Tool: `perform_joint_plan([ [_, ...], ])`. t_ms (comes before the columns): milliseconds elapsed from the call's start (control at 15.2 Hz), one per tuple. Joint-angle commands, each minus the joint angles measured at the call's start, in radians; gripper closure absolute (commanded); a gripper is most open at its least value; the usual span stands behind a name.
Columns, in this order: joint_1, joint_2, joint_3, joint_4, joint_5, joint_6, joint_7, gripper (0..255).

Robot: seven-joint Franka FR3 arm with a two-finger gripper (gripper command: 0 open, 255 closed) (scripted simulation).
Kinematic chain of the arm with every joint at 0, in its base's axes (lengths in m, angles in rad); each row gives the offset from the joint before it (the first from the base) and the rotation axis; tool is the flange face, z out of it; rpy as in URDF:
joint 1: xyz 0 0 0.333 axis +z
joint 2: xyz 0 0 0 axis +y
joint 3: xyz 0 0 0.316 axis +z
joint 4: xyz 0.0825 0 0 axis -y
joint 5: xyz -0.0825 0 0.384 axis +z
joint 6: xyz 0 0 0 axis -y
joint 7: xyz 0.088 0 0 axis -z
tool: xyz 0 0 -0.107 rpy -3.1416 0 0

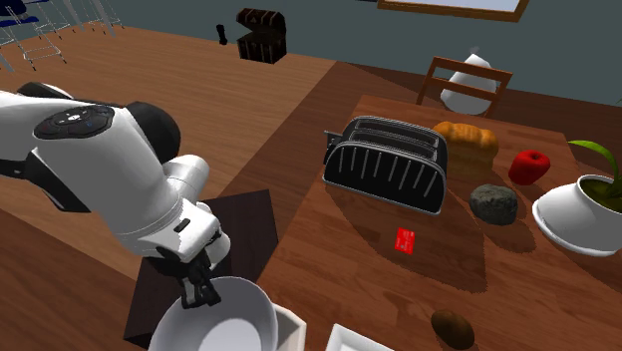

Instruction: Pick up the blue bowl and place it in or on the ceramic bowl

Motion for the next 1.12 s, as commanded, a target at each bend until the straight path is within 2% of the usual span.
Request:
perform_joint_plan([
  [0, -0.006, -0.008, -0.011, -0.027, -0.011, 0.021, 0.002, 255],
  [528, -0.028, -0.025, -0.059, -0.132, -0.060, 0.110, 0.014, 255],
  [1056, -0.029, -0.026, -0.062, -0.137, -0.062, 0.113, 0.015, 255],
])
